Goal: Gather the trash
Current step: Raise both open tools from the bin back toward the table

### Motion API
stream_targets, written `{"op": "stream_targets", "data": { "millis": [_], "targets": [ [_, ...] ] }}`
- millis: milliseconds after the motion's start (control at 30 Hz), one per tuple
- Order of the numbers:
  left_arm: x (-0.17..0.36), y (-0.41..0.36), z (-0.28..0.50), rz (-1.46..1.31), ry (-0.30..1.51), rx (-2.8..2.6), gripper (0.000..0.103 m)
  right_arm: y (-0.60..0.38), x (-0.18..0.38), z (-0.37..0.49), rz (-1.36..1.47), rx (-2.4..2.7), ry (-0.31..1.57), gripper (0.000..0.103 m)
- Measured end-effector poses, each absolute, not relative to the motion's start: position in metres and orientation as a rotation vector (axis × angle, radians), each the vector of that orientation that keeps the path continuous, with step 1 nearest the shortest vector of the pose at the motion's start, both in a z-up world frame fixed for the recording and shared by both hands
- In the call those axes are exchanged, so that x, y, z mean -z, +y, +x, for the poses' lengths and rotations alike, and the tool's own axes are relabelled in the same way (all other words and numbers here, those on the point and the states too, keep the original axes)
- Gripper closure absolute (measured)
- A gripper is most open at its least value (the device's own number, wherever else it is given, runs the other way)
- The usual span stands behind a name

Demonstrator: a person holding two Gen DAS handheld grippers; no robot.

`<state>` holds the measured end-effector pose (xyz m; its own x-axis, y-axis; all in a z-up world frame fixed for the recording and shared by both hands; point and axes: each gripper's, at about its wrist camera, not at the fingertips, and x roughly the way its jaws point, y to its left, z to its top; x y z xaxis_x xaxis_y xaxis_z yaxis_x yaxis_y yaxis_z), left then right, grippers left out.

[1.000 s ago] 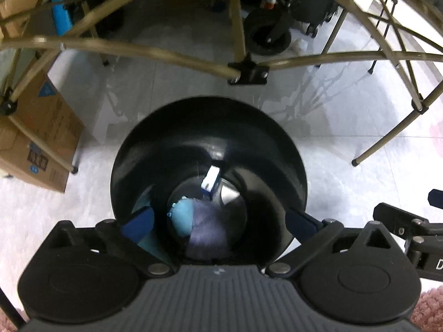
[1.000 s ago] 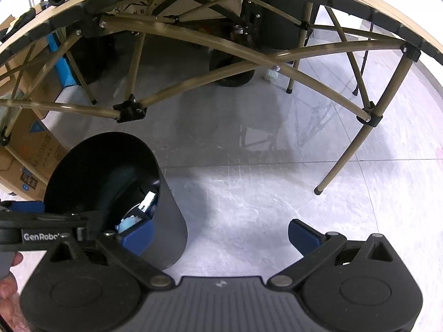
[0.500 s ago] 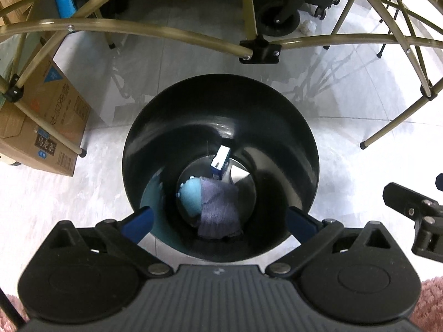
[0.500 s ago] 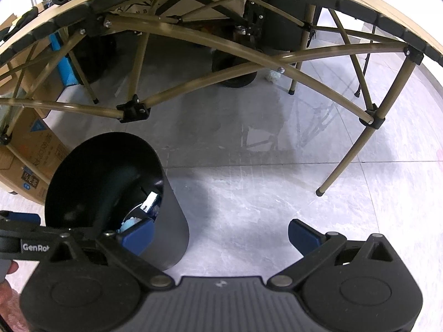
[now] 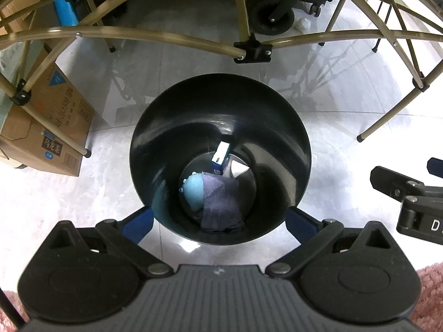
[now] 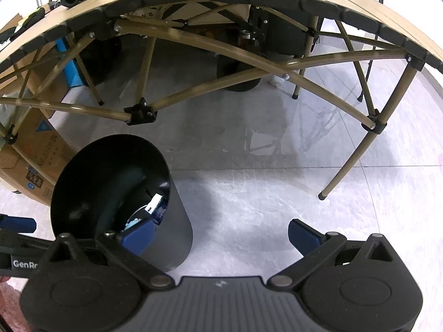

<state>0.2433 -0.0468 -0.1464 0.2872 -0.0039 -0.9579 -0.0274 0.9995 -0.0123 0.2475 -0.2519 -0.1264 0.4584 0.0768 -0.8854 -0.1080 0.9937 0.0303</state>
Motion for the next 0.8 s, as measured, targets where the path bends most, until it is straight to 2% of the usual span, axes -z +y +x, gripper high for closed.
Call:
{"op": "stream_targets", "data": {
  "millis": [367, 800],
  "targets": [
    [0.126, -0.041, 0.23, -0.028, 1.248, -0.033, 0.0, -0.247, 0.117, 0.241, -0.032, -0.142, 1.063, 0.0],
    [0.091, -0.026, 0.208, -0.031, 1.121, -0.085, 0.0, -0.241, 0.087, 0.227, -0.003, -0.196, 0.963, 0.0]
  ]
}}
